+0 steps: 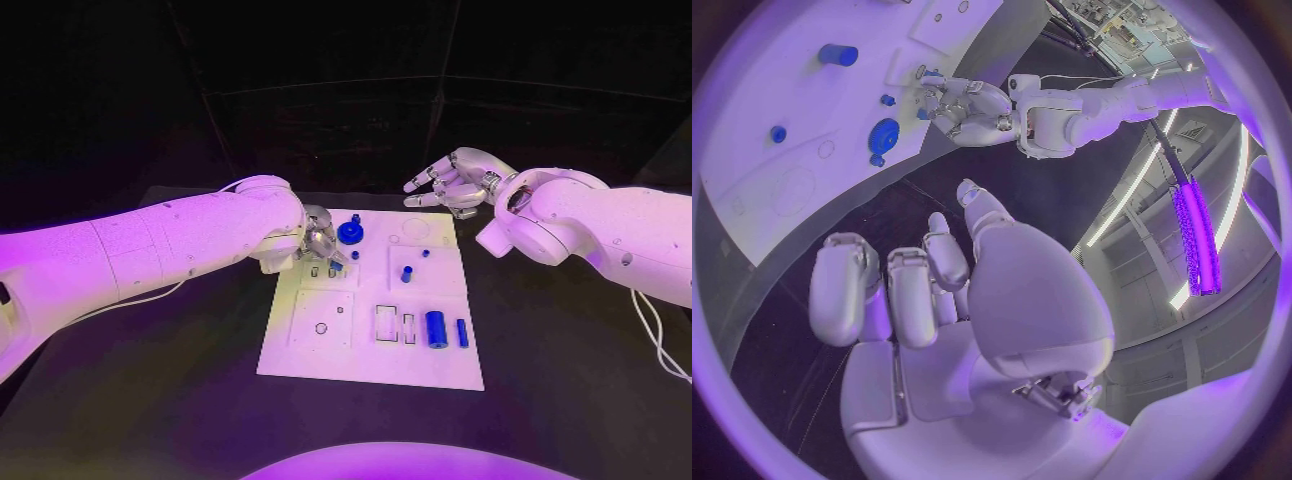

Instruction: Assemble the parts on the task board

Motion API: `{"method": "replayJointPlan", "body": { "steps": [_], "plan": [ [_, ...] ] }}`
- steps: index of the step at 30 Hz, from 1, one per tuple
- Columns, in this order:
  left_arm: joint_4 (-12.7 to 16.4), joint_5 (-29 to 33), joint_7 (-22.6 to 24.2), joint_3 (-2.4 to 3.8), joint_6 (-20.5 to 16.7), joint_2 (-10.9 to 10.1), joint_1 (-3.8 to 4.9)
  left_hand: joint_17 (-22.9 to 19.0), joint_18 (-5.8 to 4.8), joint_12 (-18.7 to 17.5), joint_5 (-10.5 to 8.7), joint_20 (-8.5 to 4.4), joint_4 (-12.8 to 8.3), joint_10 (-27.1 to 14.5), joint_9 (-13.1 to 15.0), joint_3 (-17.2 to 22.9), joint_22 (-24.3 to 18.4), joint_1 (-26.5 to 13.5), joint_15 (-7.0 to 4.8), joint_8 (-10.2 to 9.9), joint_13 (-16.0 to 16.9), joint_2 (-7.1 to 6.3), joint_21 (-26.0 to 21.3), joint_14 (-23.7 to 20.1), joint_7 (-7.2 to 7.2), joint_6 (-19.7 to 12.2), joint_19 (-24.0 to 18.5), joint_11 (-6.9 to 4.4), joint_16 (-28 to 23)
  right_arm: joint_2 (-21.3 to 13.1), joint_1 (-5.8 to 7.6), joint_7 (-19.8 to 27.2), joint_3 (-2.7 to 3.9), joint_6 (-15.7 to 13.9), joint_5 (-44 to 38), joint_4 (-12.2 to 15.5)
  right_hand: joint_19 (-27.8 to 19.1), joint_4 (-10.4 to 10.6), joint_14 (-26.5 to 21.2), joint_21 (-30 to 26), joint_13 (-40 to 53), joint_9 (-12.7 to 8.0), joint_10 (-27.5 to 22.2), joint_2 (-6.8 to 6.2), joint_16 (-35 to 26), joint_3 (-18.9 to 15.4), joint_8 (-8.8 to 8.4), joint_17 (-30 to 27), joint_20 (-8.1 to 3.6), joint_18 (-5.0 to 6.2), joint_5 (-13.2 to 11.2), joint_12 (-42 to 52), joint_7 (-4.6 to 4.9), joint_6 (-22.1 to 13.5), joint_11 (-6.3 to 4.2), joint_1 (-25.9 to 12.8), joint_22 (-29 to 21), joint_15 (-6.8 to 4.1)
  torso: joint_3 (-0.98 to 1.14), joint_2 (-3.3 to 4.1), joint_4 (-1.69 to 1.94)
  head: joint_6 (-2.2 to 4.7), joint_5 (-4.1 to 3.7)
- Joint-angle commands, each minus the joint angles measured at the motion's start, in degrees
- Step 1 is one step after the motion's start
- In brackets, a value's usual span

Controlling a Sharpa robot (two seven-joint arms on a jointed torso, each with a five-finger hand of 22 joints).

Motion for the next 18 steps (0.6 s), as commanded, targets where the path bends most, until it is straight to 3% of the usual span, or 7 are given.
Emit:
{"method": "replayJointPlan", "body": {
  "steps": [1,11,18],
  "plan": [
    [0.9,0.2,0.1,-0.02,-4.8,-0.4,-0.42,15.1,-0.87,0.3,0.36,0.15,-9.5,0.5,0.1,9.9,0.2,-0.8,-0.05,0.4,0.1,-0.08,0.3,6.0,-0.09,-0.2,0.4,-0.04,0.2,-0.1,0.13,0.3,0.03,0.3,-0.1,0.1,-0.5,-0.1,3.0,-0.2,-0.1,0.0,-0.3,0.41,-0.3,-0.2,0.19,1.9,0.08,1.10,0.1,-0.4,-0.03,-0.3,-0.01,0.2,-0.1,-0.30,0.03,0.07,0.02,-0.03,0.18],
    [1.1,-1.4,-0.7,-0.06,-6.5,-0.7,-2.00,15.1,-0.92,0.3,0.55,0.08,-9.7,0.5,0.5,10.8,0.5,-1.5,-0.13,1.0,0.0,-0.41,0.4,6.0,-0.21,-0.2,0.5,-0.15,0.2,-0.3,0.13,0.3,0.03,0.3,-0.1,0.1,-0.5,-0.1,3.0,-0.3,-0.1,0.0,-0.3,0.39,-0.3,-0.2,0.20,1.8,0.08,1.12,0.2,-0.4,-0.03,-0.3,-0.01,0.1,-0.1,-0.30,-0.03,0.14,-0.15,-0.20,0.44],
    [0.5,-1.9,-1.2,-0.07,-6.2,-0.6,-2.55,15.1,-0.93,0.2,0.57,0.06,-9.8,0.5,0.5,10.9,0.6,-1.7,-0.14,1.1,-0.1,-0.46,0.4,6.0,-0.23,-0.3,0.5,-0.17,0.2,-0.4,0.13,0.5,0.03,0.2,-1.0,0.0,-0.5,-0.1,3.0,-0.3,-0.1,0.0,-0.3,0.39,-0.3,-0.2,0.20,1.8,0.08,1.12,0.2,-0.4,-0.03,-0.3,-0.01,0.1,-0.1,-0.30,-0.07,0.14,-0.17,-0.31,0.48]
  ]
}}
